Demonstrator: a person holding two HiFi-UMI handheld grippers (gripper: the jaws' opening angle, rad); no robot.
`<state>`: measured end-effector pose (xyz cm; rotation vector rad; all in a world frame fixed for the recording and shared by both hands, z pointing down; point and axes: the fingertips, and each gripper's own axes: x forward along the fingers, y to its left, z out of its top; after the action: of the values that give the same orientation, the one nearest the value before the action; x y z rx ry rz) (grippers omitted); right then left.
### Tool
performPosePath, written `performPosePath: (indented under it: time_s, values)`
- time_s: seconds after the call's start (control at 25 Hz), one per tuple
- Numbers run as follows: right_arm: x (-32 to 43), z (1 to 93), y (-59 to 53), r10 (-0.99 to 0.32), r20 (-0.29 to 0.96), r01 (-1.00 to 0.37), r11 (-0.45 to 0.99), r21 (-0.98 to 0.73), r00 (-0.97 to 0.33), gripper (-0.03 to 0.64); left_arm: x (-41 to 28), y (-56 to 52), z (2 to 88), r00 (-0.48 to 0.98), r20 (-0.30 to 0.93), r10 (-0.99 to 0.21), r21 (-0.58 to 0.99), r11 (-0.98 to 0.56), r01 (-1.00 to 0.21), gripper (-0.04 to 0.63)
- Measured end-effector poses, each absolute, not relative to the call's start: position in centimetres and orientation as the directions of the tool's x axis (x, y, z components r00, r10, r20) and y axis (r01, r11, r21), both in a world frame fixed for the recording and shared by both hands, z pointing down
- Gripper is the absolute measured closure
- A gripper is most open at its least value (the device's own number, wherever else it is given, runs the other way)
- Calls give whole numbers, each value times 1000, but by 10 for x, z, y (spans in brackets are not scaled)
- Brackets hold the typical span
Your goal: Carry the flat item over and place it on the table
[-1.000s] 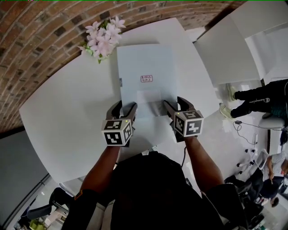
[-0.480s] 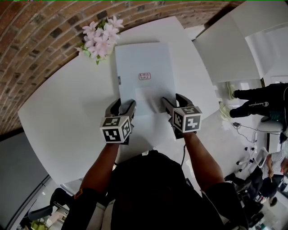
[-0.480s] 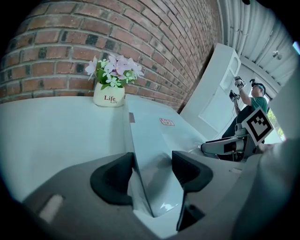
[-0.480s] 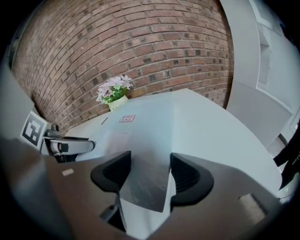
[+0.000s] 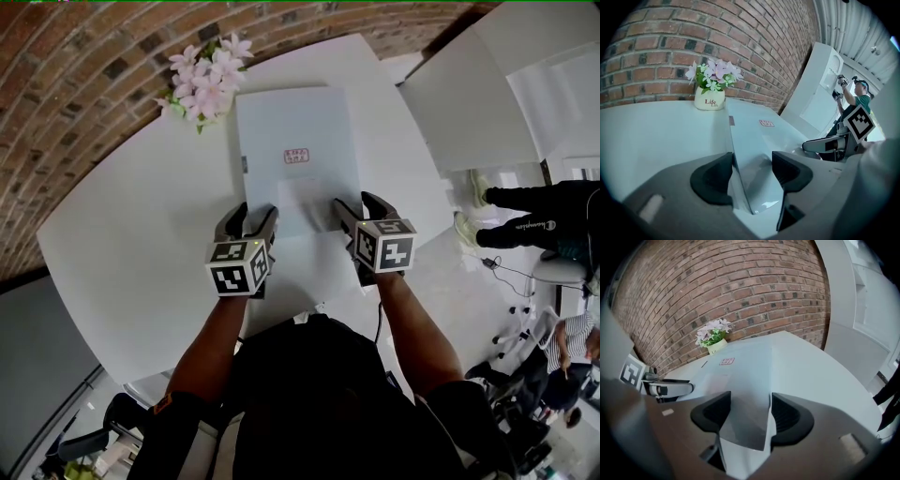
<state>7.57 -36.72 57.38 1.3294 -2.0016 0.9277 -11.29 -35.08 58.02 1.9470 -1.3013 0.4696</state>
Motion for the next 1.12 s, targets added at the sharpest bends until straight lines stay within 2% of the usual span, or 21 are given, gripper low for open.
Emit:
performPosePath:
  time_s: [0.28, 0.44, 0.68, 0.76, 1.12]
  values:
    - [74, 550, -366, -614, 713, -935, 306, -179, -337, 361, -123, -332, 567, 364, 656, -661, 314, -199, -928, 370]
    - [69, 529, -359, -664, 666, -931, 338, -137, -339, 441, -130, -322, 546, 322, 628, -709, 294, -168, -941, 435]
    - [59, 498, -335, -713, 608, -927, 355, -118, -350, 588, -125, -306, 508, 246, 593, -766, 214, -145, -966, 585]
    - [58, 490, -326, -719, 594, -924, 363, -121, -360, 617, -120, -297, 500, 228, 590, -775, 189, -143, -972, 592]
    - [62, 473, -275, -722, 571, -909, 400, -116, -390, 617, -89, -249, 476, 229, 567, -791, 147, -176, -973, 592]
